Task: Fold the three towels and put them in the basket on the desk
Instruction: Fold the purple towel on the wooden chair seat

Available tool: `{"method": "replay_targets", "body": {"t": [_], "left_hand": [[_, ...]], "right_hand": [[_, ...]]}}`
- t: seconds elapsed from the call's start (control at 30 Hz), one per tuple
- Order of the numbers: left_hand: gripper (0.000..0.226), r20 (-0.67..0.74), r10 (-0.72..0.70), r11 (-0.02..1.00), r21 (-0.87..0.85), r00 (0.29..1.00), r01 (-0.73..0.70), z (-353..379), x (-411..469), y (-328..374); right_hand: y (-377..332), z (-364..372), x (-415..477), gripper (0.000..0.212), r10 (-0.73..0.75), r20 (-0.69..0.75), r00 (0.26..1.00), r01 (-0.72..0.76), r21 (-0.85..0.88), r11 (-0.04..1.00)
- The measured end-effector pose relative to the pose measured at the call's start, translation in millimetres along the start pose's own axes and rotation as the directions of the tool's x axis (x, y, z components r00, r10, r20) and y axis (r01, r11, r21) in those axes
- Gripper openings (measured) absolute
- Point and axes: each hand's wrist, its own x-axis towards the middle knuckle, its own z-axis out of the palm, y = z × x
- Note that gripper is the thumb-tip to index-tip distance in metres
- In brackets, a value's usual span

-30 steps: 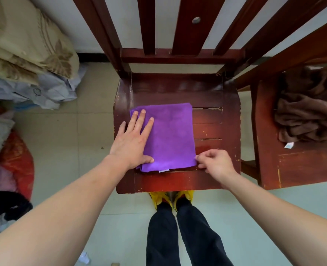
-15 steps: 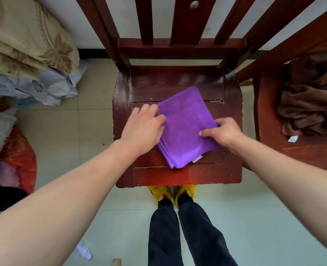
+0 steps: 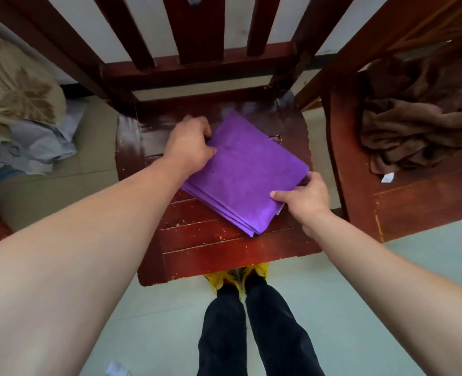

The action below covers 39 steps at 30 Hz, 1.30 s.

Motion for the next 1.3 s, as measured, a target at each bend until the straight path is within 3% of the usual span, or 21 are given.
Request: {"method": "replay_targets", "body": {"t": [0.1, 0.2, 0.27, 0.37, 0.5, 0.57, 0.7, 0.8, 0.9, 0.97, 1.07, 1.23, 1.3], "left_hand": [[0.089, 0.128, 0.260, 0.917, 0.279, 0.957, -0.286, -12, 12, 10], [0.106, 0.292, 0.406, 0.691, 0.522, 0.866, -0.500, -21, 23, 25], [0.101, 0.355, 0.417, 0.622, 0.559, 0.836, -0.548, -20, 27, 30], [0.079, 0.349, 0.411, 0.627, 0.563, 0.842, -0.539, -17, 27, 30], [0.034, 0.208, 0.553, 0.645, 0.506, 0.807, -0.573, -21, 20, 19], [0.031, 0.158, 0.625, 0.611, 0.512, 0.765, -0.604, -19, 10, 10], [0.038, 0.094, 0.677, 0.570, 0.561, 0.730, -0.600, -13, -19, -8], [0.046, 0.096, 0.659, 0.575, 0.575, 0.746, -0.582, -8, -40, -26], [0.043, 0.159, 0.675, 0.548, 0.547, 0.721, -0.633, -8, -61, -40], [0.035, 0.205, 0.704, 0.502, 0.533, 0.680, -0.681, -8, -75, -45], [0.025, 0.242, 0.731, 0.463, 0.511, 0.638, -0.724, -4, -92, -46], [0.029, 0.217, 0.670, 0.523, 0.542, 0.711, -0.658, 17, -115, -47], [0.025, 0.201, 0.630, 0.551, 0.565, 0.750, -0.614, 25, -115, -45]], "right_hand": [[5, 8, 1, 0.068, 0.070, 0.001, 0.998, -0.069, 0.120, 0.990], [4, 13, 5, 0.062, 0.074, 0.013, 0.997, -0.075, 0.122, 0.990], [5, 16, 6, 0.055, 0.078, 0.041, 0.996, -0.082, 0.107, 0.991], [10, 12, 1, 0.051, 0.026, 0.049, 0.998, -0.030, 0.089, 0.996], [21, -3, -9, 0.041, -0.305, 0.097, 0.947, 0.304, 0.021, 0.952], [28, -7, -7, 0.024, -0.486, 0.104, 0.868, 0.497, -0.138, 0.857], [35, -10, -5, 0.011, -0.763, 0.257, 0.594, 0.762, -0.485, 0.429], [36, -12, -10, 0.010, -0.804, 0.359, 0.475, 0.801, -0.555, 0.225], [33, -13, -13, 0.019, -0.801, 0.432, 0.415, 0.808, -0.580, 0.106], [31, -13, -13, 0.010, -0.784, 0.467, 0.410, 0.803, -0.592, 0.068], [27, -16, -12, 0.024, -0.761, 0.506, 0.406, 0.791, -0.612, 0.015], [34, -25, -13, 0.020, -0.720, 0.559, 0.411, 0.771, -0.635, -0.053], [37, -35, -17, 0.012, -0.740, 0.522, 0.424, 0.762, -0.647, -0.020]]}}
